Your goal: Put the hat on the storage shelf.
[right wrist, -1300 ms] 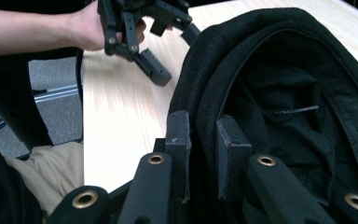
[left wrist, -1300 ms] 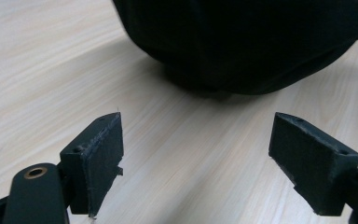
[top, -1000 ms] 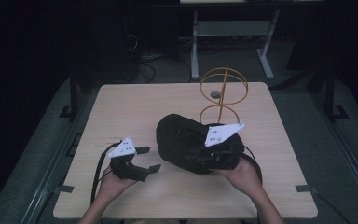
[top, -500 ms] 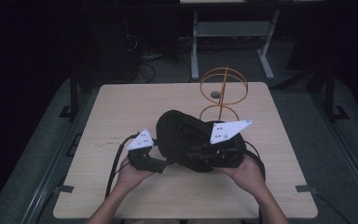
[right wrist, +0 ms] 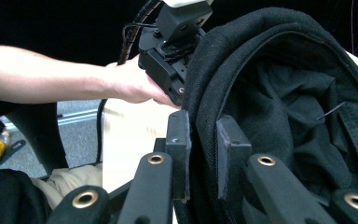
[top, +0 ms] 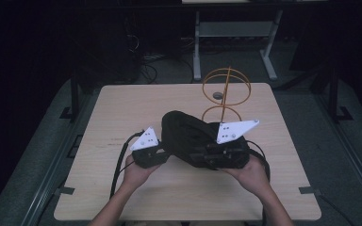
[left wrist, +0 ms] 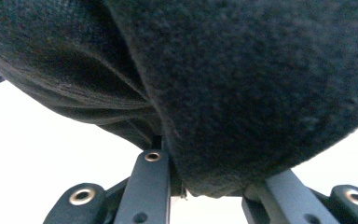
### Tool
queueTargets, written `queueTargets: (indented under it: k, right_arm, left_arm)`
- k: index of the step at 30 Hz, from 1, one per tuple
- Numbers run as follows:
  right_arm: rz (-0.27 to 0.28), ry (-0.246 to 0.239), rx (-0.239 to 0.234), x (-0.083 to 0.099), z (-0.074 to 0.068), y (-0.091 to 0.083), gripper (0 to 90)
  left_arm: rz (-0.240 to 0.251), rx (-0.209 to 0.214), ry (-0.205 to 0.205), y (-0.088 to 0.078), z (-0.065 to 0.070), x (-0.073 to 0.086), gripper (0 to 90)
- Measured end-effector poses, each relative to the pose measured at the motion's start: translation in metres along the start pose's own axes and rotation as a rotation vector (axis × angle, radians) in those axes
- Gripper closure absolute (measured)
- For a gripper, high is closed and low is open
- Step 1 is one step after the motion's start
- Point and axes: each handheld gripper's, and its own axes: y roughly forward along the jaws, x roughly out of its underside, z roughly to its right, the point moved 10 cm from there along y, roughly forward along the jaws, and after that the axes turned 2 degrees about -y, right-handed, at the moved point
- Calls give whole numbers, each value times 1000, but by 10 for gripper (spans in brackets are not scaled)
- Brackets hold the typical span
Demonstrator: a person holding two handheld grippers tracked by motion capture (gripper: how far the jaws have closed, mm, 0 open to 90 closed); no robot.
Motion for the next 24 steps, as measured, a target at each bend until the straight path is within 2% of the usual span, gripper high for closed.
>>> queueTargets:
  k: [9,13,14,15,17,20,24]
  right_arm:
    - [29,22,-10,-2,5,-5,744]
    - [62,46,-19,-6,7,-8,720]
    - [69,49,-22,-7,7,-8,711]
    - [69,49,-22,-7,7,-8,711]
    - [84,53,-11,-9,10,-11,616]
    - [75,83,23,-7,16,-13,453]
    - [90,110,28,-1,21,-20,373]
  left_arm:
    - [3,-22,31,-13,0,-15,824]
    - [13,-41,49,-22,-1,-32,831]
    - [12,-53,68,-26,-1,-40,831]
    - [12,-53,68,-26,-1,-40,832]
    - [10,-64,79,-29,-3,-47,832]
    - [14,-61,62,-36,-6,-55,831]
    - [24,-63,58,-46,-9,-64,832]
